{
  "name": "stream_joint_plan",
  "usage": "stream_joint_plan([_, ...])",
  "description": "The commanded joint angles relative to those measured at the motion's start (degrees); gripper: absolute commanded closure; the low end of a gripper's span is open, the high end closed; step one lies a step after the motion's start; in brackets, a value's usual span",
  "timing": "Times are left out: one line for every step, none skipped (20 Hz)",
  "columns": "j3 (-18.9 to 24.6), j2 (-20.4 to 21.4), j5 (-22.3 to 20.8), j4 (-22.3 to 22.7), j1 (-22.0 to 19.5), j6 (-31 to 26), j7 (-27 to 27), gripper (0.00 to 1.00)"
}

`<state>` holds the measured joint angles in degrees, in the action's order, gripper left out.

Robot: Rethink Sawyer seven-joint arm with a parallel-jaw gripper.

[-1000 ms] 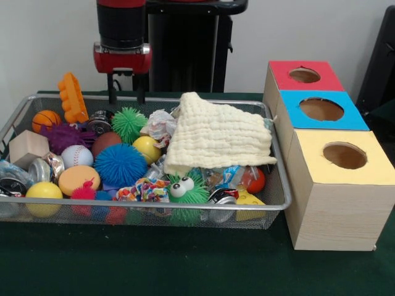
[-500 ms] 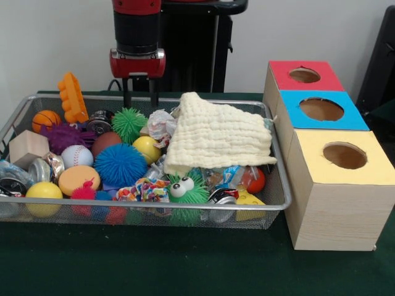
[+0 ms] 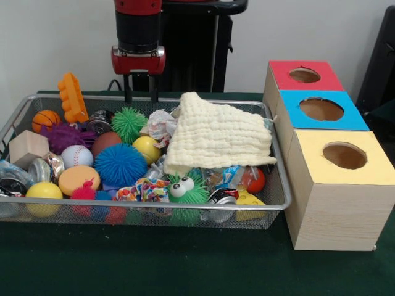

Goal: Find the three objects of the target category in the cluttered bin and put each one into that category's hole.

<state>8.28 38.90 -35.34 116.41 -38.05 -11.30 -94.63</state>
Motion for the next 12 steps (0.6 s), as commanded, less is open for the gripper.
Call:
stream_joint_plan([0.26,0.16,1.76,0.34,1.11,1.48,-8.24,0.00])
stream_joint_plan([0.29,0.19,1.84,0.38,1.16,1.49,-8.24,0.00])
stream_joint_plan([0.30,0.29,1.94,0.49,1.20,1.51,-8.29,0.00])
stream_joint_plan([0.35,0.42,2.02,0.64,1.23,1.56,-8.33,0.00])
stream_joint_plan([0.40,0.67,2.18,0.82,1.26,1.40,-8.35,0.00])
stream_joint_plan([0.38,0.94,2.35,0.93,1.43,1.17,-8.40,0.00])
stream_joint_plan([0.27,1.11,2.45,1.02,1.62,1.10,-8.51,0.00])
stream_joint_plan([0.09,1.32,2.54,1.05,1.90,0.95,-8.58,0.00])
stream_joint_plan([-0.04,1.39,2.58,1.06,2.11,0.94,-8.67,0.00])
stream_joint_plan([-0.13,1.53,2.73,1.07,2.35,0.78,-8.69,0.00])
stream_joint_plan([-0.30,1.61,2.86,1.06,2.57,0.74,-8.80,0.00])
stream_joint_plan([-0.39,1.61,2.96,1.02,2.77,0.76,-8.87,0.00])
